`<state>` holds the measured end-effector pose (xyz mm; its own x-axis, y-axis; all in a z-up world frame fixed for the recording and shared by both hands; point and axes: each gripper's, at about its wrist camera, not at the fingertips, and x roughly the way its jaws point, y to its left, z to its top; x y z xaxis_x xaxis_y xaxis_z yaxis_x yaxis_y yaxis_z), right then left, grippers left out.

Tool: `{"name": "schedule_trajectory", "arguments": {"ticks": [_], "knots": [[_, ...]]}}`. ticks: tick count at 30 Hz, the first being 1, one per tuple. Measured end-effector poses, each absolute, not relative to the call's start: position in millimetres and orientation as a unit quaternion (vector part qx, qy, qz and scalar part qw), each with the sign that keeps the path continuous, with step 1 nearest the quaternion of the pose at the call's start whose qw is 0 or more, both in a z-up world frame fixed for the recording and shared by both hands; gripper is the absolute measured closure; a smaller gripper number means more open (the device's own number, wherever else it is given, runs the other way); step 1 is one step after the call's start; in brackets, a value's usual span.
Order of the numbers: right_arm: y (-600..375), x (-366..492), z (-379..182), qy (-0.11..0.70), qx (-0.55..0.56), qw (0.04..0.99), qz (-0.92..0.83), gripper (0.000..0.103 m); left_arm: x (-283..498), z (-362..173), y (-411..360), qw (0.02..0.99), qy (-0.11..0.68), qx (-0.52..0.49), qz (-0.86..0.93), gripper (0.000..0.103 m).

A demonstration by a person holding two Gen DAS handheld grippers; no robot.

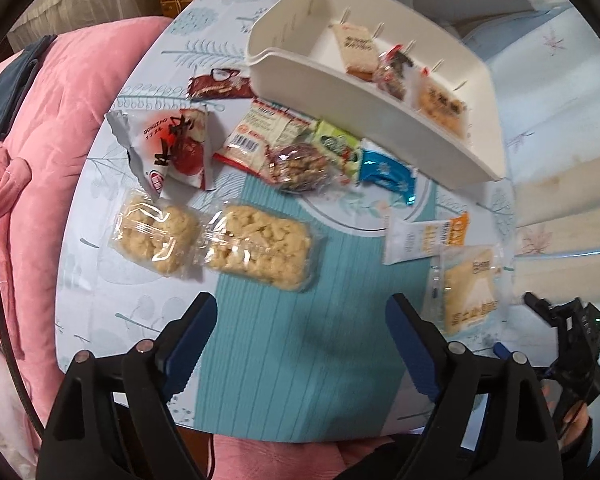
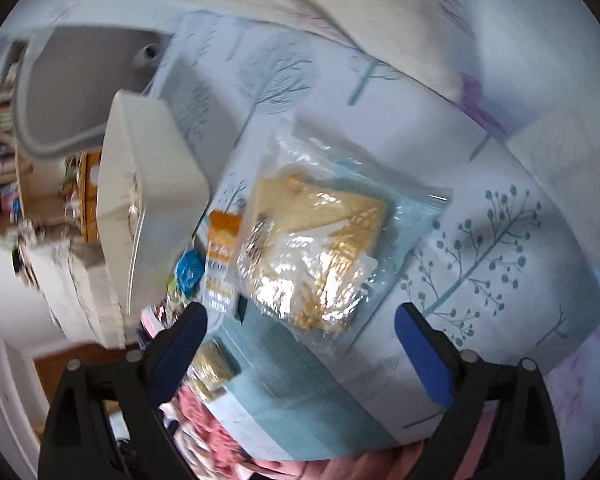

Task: Organize snacks
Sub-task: 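Grasp the cracker bag with the left tool while the right tool grasps the triangle bread pack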

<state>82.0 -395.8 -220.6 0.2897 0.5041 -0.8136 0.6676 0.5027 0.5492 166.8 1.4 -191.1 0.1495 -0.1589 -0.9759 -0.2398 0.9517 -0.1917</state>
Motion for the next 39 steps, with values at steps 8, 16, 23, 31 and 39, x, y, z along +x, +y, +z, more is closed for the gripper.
{"name": "schedule_trajectory", "arguments": {"ticks": [8, 16, 23, 31, 39], "knots": [[-401, 77, -243, 0.583, 0.576, 0.561, -0.116, 0.002, 181, -224, 21, 0.706, 0.681, -0.19, 0.04, 0.016], [-393, 75, -261, 0.562, 0.635, 0.496, -0.19, 0.002, 195, -253, 40, 0.662, 0.697, -0.264, 0.075, 0.016], [-380, 104, -249, 0.561, 0.587, 0.524, -0.257, 0.002, 200, -293, 62, 0.567, 0.719, -0.382, 0.123, 0.016], [-361, 129, -261, 0.6, 0.546, 0.512, -0.283, 0.002, 217, -314, 67, 0.538, 0.738, -0.379, 0.149, 0.016], [-343, 155, -274, 0.642, 0.495, 0.501, -0.302, 0.001, 228, -338, 69, 0.502, 0.752, -0.39, 0.172, 0.016]]}}
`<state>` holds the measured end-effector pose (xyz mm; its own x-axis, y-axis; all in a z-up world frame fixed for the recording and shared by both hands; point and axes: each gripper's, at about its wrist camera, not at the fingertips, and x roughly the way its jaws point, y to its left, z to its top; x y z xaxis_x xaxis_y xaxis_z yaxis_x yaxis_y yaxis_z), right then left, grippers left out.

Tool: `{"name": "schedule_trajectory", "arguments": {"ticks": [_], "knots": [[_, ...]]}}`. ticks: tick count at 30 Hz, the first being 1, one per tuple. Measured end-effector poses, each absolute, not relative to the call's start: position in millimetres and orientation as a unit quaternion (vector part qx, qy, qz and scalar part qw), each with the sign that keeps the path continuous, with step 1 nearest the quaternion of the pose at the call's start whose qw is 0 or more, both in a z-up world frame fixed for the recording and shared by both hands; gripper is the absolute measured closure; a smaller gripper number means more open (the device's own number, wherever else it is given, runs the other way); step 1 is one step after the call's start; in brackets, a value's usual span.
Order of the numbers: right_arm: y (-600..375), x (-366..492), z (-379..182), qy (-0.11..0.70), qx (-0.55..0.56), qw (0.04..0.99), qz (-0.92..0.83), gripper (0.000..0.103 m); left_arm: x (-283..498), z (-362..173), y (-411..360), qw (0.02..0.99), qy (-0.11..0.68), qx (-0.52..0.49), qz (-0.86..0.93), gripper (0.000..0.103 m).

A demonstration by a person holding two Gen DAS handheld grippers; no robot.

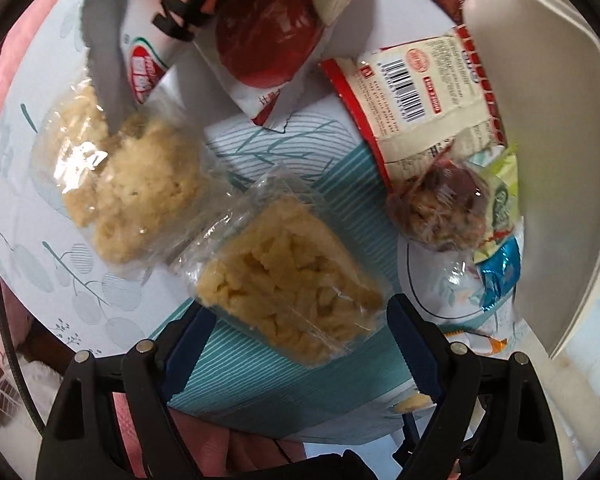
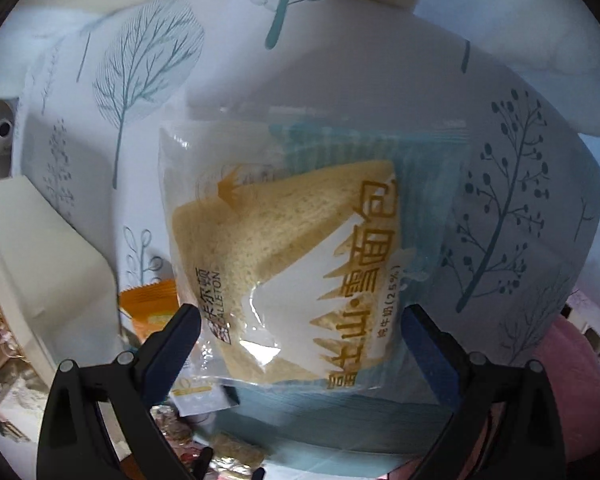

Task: Organize snacks
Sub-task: 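Grasp the cracker bag with the left tool while the right tool grasps the triangle bread pack, then carry both bags to the white tray and open both tools over it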

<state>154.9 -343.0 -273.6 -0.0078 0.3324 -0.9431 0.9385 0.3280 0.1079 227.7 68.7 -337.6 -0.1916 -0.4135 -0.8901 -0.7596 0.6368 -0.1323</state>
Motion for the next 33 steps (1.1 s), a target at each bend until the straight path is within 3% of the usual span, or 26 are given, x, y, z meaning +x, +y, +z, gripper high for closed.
{"name": "schedule_trajectory", "arguments": {"ticks": [14, 21, 25, 33], "knots": [[-331, 195, -294, 0.681, 0.441, 0.488, -0.321, 0.0, 256, -355, 57, 0.487, 0.761, -0.371, 0.215, 0.018], [-330, 197, -300, 0.683, 0.439, 0.491, -0.314, 0.001, 260, -346, 43, 0.501, 0.76, -0.346, 0.229, 0.029], [-340, 183, -292, 0.681, 0.443, 0.496, -0.307, 0.009, 252, -343, 32, 0.497, 0.764, -0.342, 0.231, 0.031], [-349, 172, -286, 0.673, 0.453, 0.519, -0.268, 0.013, 226, -339, 31, 0.462, 0.783, -0.35, 0.225, 0.032]]}}
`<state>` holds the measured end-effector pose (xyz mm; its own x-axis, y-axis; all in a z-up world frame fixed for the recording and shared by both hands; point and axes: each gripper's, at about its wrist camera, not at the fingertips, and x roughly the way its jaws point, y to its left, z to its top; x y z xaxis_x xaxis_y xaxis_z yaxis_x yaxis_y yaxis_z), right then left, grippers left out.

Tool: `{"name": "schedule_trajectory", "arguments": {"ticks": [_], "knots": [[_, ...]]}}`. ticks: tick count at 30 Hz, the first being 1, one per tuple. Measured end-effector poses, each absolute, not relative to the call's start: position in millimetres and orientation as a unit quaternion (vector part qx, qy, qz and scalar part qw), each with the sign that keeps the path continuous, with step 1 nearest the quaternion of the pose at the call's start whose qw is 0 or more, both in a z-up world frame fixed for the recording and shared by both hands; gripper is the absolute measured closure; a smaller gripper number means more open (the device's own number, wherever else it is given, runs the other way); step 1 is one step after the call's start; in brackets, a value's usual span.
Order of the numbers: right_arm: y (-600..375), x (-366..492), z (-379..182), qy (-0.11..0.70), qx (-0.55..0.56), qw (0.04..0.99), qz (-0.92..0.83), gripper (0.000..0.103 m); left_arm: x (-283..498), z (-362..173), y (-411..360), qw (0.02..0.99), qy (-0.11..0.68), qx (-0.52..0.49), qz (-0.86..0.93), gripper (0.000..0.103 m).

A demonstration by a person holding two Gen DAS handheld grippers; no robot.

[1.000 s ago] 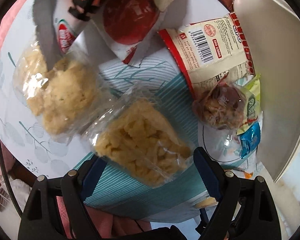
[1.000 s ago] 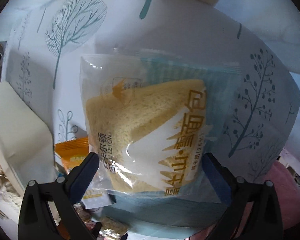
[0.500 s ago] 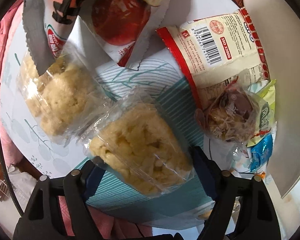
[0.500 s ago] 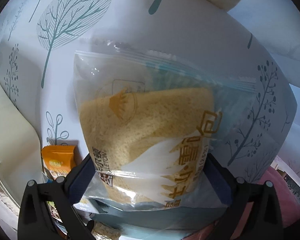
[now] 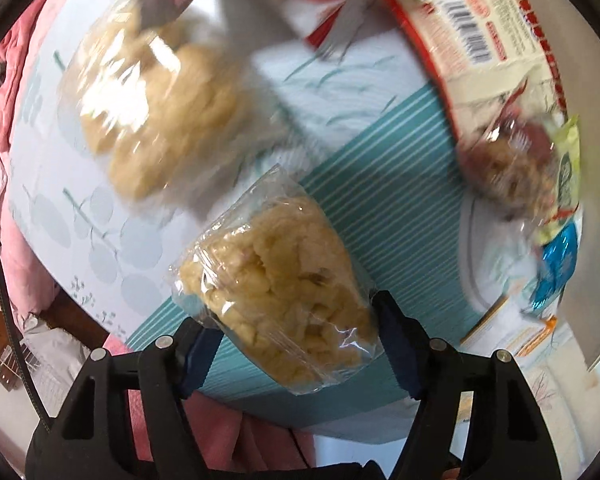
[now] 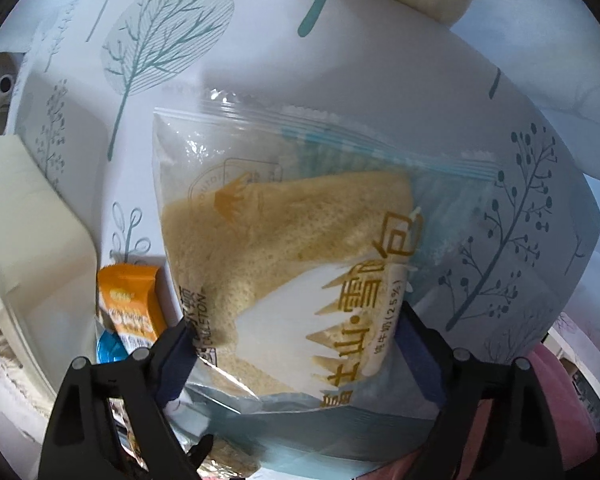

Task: Organize snacks
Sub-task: 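Carry both bags to the white tray and open both tools over it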

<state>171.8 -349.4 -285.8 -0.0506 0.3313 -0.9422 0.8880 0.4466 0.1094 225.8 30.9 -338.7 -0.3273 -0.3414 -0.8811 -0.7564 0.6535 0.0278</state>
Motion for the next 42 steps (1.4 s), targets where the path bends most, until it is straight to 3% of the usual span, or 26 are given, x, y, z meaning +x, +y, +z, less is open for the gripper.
{"name": "schedule_trajectory", "arguments": {"ticks": [11, 30, 42], "knots": [[-349, 140, -271, 0.674, 0.487, 0.519, -0.198, 0.014, 218, -292, 23, 0.498, 0.785, -0.335, 0.154, 0.032], [-300, 188, -139, 0.589, 0.325, 0.739, -0.02, 0.014, 281, -130, 1, 0.684, 0.711, -0.161, 0.023, 0.032], [-263, 227, -115, 0.504, 0.227, 0.833, 0.016, 0.013, 337, -129, -15, 0.747, 0.658, -0.092, -0.003, 0.031]]}}
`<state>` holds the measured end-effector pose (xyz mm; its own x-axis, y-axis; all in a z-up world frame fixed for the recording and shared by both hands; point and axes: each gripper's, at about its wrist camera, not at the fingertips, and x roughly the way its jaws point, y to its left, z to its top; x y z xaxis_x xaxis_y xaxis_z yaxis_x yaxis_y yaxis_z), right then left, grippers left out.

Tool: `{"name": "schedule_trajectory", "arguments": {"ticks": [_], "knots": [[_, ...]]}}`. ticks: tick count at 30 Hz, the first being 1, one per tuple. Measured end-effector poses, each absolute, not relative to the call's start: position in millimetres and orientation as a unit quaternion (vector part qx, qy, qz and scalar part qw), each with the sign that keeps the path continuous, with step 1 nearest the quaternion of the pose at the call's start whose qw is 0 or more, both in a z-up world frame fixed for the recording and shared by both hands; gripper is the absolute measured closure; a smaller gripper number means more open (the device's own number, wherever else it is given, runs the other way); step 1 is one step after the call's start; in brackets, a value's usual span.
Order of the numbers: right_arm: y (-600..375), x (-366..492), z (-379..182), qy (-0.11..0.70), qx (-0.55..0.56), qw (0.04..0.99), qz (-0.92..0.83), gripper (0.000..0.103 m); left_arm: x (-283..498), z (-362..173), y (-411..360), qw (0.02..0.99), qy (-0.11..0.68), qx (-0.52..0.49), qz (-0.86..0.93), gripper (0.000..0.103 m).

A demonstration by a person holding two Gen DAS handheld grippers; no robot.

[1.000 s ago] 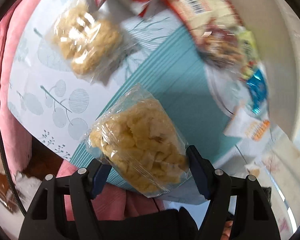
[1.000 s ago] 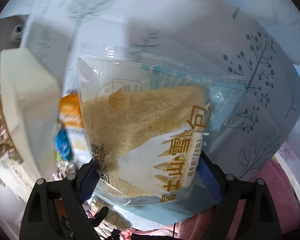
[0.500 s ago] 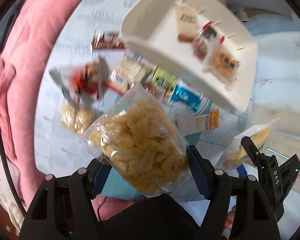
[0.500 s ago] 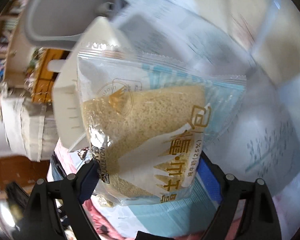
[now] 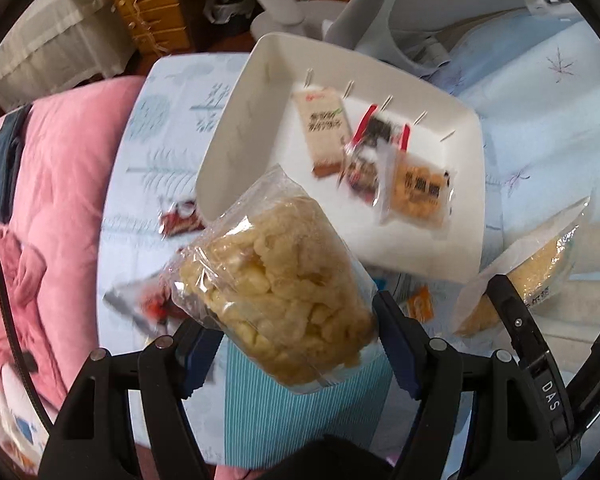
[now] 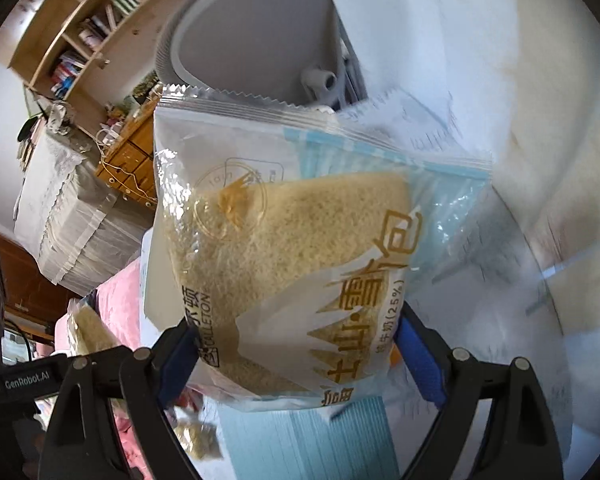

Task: Organize snacks
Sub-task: 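Carry both bags to the white tray and open both tools over it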

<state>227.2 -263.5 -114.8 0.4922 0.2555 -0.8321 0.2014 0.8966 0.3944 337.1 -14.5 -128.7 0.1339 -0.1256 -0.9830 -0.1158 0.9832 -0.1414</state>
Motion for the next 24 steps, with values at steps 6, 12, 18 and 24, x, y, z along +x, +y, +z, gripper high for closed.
{"name": "schedule_trajectory", "arguments": {"ticks": [6, 12, 18, 24], "knots": [[-255, 248, -130, 0.484, 0.215, 0.848, 0.034, 0.012, 361, -145, -15, 0.773, 0.626, -0.101, -0.033, 0.031], [-254, 267, -142, 0.496, 0.216, 0.84, 0.041, 0.012, 379, -162, -14, 0.787, 0.604, -0.118, -0.051, 0.031], [-253, 274, -145, 0.5, 0.213, 0.837, 0.056, 0.01, 385, -165, -18, 0.791, 0.598, -0.113, -0.06, 0.007], [-261, 270, -143, 0.503, 0.226, 0.832, 0.063, 0.005, 372, -158, -22, 0.79, 0.6, -0.115, -0.058, 0.004]]}}
